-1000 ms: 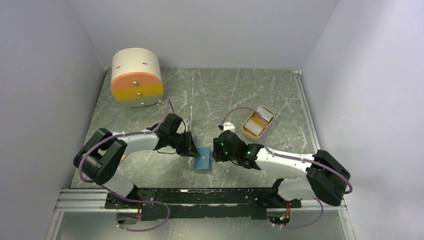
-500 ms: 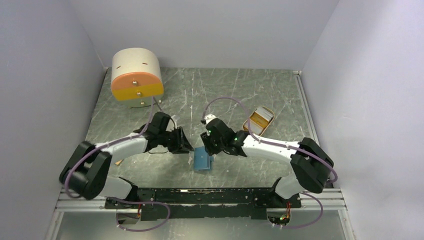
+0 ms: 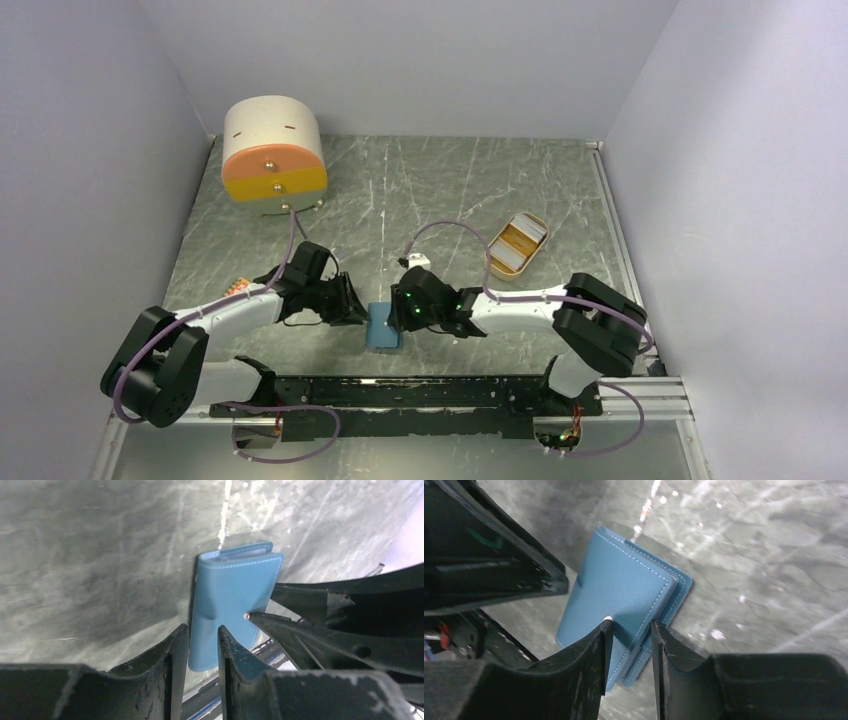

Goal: Put the credit cards into the card holder
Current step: Close the card holder at the center of the board.

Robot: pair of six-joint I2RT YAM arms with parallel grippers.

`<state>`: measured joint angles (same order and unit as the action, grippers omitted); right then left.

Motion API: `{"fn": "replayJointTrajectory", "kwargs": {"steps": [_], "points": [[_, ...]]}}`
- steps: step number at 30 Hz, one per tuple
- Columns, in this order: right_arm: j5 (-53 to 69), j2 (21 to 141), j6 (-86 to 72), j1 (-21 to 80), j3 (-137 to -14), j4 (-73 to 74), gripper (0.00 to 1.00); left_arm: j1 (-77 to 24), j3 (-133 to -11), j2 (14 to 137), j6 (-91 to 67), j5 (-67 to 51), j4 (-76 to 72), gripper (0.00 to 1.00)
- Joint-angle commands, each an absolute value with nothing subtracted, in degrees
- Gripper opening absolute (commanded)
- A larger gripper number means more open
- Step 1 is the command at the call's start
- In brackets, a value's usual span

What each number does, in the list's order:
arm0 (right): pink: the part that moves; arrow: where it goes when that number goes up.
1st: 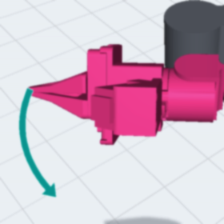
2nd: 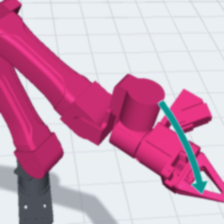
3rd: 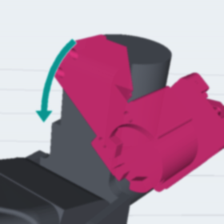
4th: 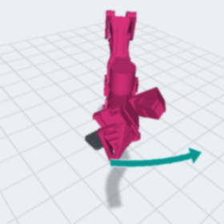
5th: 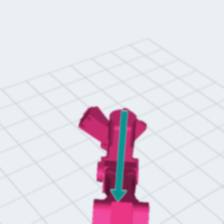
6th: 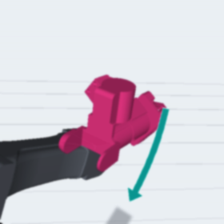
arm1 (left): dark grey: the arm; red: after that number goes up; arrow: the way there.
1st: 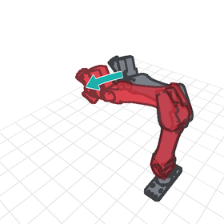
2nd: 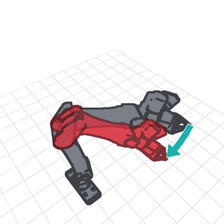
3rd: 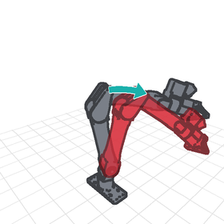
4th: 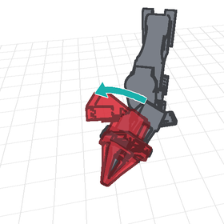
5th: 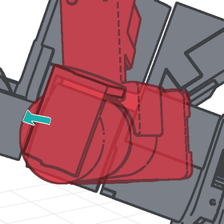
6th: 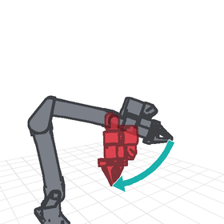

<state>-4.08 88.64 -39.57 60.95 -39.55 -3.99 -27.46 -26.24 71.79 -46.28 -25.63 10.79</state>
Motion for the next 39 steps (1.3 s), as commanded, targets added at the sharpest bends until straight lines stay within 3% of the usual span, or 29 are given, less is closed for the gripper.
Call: {"fn": "replayJointTrajectory", "kwargs": {"steps": [1,4,9,13,18,39], "points": [[-4.64,91.57,-46.12,62.78,-42.89,-9.69,0.38,-26.70,-27.24,72.73,-45.45,-19.88,14.32,0.32],[-2.81,91.24,-39.83,62.80,-43.60,-10.54,0.41,-26.28,-26.48,74.41,-45.72,-22.99,11.57,0.28],[-2.51,87.26,-13.33,62.76,-48.90,1.88,0.44,-26.28,-26.34,74.78,-45.36,-25.34,9.32,0.26],[1.67,81.49,0.58,62.77,-44.80,2.25,0.48,-26.28,-27.00,73.27,-45.47,-27.03,9.34,0.27],[3.20,82.85,11.19,62.76,-41.75,3.72,0.48,-26.28,-27.09,71.72,-46.38,-29.23,9.32,0.27],[7.79,92.76,20.22,62.90,-46.53,3.36,0.47,-26.19,-26.18,74.98,-45.04,-28.93,8.52,0.27]]}}
